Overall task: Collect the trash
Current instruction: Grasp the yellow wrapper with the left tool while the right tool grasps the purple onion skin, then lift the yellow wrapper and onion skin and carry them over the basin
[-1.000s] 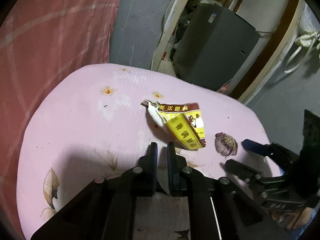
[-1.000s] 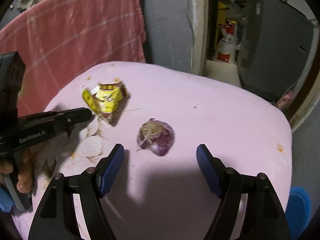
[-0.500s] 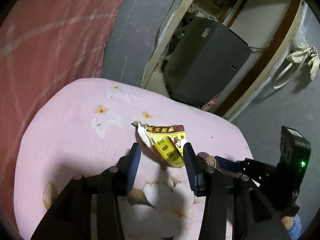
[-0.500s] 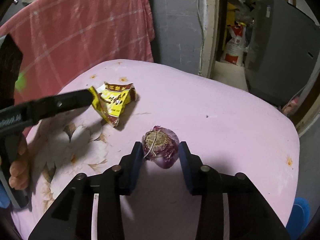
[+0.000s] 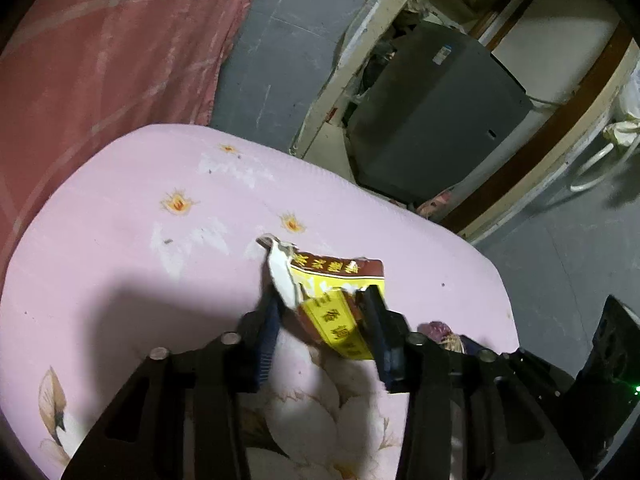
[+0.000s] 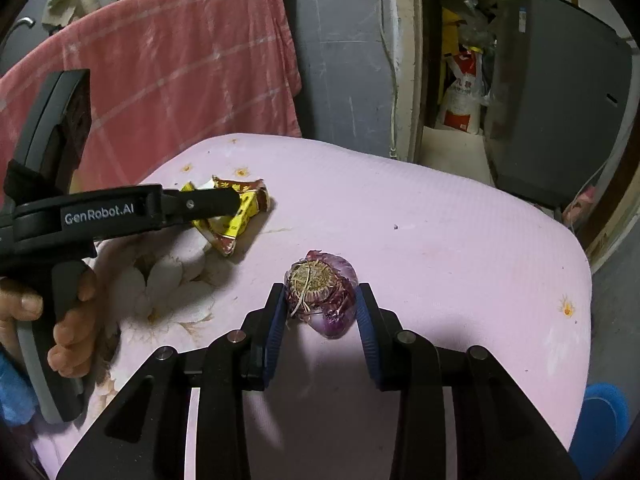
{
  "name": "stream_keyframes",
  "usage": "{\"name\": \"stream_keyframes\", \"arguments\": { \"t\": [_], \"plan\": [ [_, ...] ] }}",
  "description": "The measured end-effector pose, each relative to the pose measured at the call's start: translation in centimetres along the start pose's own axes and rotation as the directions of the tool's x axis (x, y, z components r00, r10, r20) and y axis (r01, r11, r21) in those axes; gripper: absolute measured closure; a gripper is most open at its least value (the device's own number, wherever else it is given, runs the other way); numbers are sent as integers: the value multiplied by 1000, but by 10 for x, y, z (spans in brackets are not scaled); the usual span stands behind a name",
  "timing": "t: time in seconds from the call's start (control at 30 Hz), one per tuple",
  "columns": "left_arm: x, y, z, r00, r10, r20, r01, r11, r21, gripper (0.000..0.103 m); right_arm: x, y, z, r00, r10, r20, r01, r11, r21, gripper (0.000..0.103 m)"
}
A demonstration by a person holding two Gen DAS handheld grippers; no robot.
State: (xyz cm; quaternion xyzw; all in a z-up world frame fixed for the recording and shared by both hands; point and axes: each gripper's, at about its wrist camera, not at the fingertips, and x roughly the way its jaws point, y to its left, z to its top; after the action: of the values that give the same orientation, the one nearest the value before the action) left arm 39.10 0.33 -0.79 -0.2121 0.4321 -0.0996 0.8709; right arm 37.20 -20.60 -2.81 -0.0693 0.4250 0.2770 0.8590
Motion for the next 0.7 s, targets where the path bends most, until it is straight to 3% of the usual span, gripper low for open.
{"name": "stream_keyframes", "arguments": {
  "t": [0.13, 0.33, 0.57, 0.7],
  "plan": [
    [-5, -5, -6, 999, -33, 16, 33, 999, 18, 83, -8, -1, -2, 999, -10, 36, 10, 1000, 6, 71],
    [-28, -24, -23, 993, -35, 109, 24, 994, 105, 84, -37, -7, -13, 987, -27, 156, 20, 999, 45, 71],
    [-63, -61, -65, 961, -42, 273, -38, 958, 284, 84, -85, -21, -38, 943, -65, 325, 29, 993, 116, 71],
    [-80, -81, -85, 937, -78, 341, -41, 944, 328, 84, -116, -23, -52, 900, -120, 420, 66, 988, 141, 71]
  ]
}}
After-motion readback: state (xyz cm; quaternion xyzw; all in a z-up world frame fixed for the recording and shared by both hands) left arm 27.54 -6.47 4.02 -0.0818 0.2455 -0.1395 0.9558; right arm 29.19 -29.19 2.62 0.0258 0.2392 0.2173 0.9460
